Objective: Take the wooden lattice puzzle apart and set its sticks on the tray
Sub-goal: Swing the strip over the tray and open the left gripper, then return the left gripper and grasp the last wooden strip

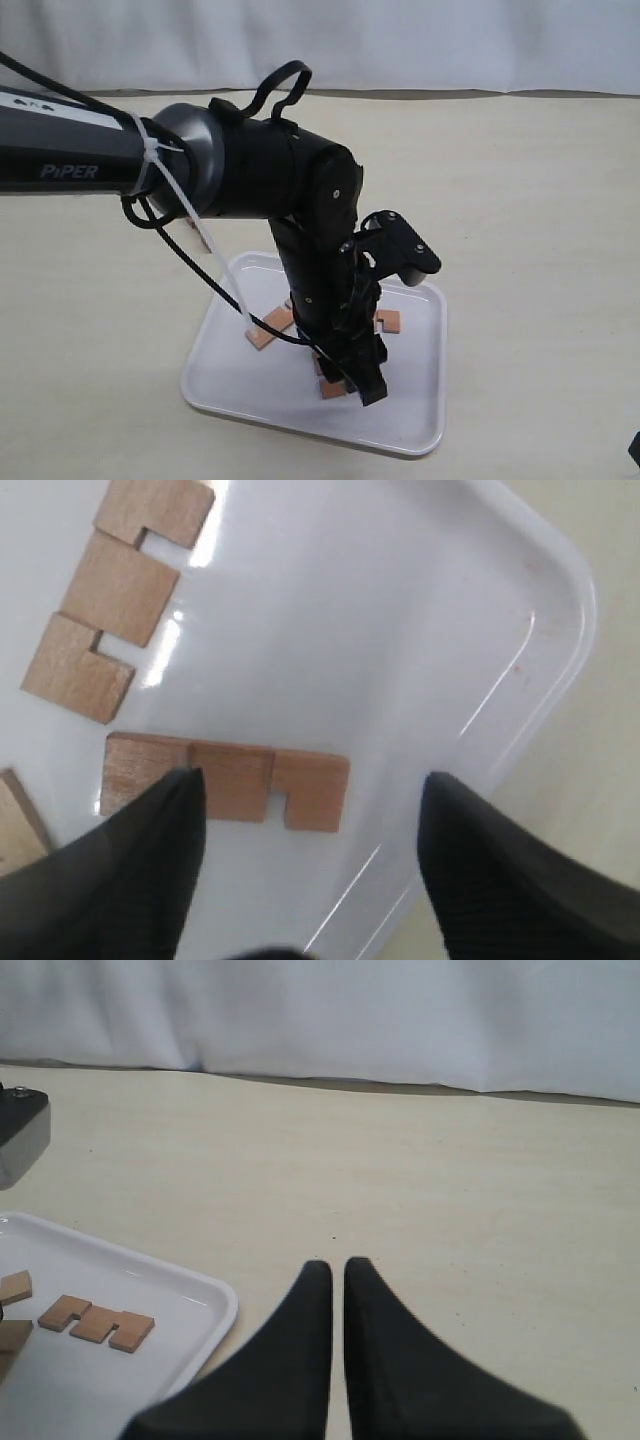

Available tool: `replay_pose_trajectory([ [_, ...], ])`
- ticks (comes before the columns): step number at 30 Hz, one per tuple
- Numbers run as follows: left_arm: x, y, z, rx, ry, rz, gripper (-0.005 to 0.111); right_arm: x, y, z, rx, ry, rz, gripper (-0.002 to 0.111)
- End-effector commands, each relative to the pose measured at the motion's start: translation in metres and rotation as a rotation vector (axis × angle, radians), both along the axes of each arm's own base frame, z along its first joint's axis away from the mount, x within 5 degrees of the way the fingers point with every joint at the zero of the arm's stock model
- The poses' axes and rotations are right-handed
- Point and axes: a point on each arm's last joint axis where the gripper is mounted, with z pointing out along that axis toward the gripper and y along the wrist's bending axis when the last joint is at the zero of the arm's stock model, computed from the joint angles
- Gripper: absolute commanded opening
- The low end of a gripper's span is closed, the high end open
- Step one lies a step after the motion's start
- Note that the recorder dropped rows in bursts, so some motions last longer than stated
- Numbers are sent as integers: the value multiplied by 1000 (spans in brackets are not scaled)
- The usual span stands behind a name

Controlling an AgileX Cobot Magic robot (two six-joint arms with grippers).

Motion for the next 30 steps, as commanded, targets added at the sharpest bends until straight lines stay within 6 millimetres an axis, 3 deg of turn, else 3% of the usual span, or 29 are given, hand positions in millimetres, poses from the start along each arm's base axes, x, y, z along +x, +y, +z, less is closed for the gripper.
replay_pose_trajectory([
  [1, 2, 3, 17, 9, -75, 5, 59, 0, 0, 0, 6, -5, 3, 4],
  [5, 17, 18, 49, 50, -300, 154, 59, 0, 0, 0, 6, -5, 3, 4],
  [7, 30, 33, 74, 69, -463, 304, 59, 0, 0, 0, 6, -5, 3, 4],
  [12, 57, 62, 88, 27, -490, 523, 59, 0, 0, 0, 6, -5, 3, 4],
  [15, 88, 95, 79, 12, -438, 839, 59, 0, 0, 0, 6, -5, 3, 4],
  [17, 100, 109, 73, 20, -421, 947, 59, 0, 0, 0, 6, -5, 3, 4],
  [21, 107, 124, 54, -34, -385, 1082, 59, 0, 0, 0, 6, -5, 3, 4],
  [25, 105, 133, 13, -126, -331, 1168, 59, 0, 0, 0, 6, -5, 3, 4],
  [30, 106, 143, -15, -54, -297, 1194, 59, 0, 0, 0, 6, -5, 3, 4],
])
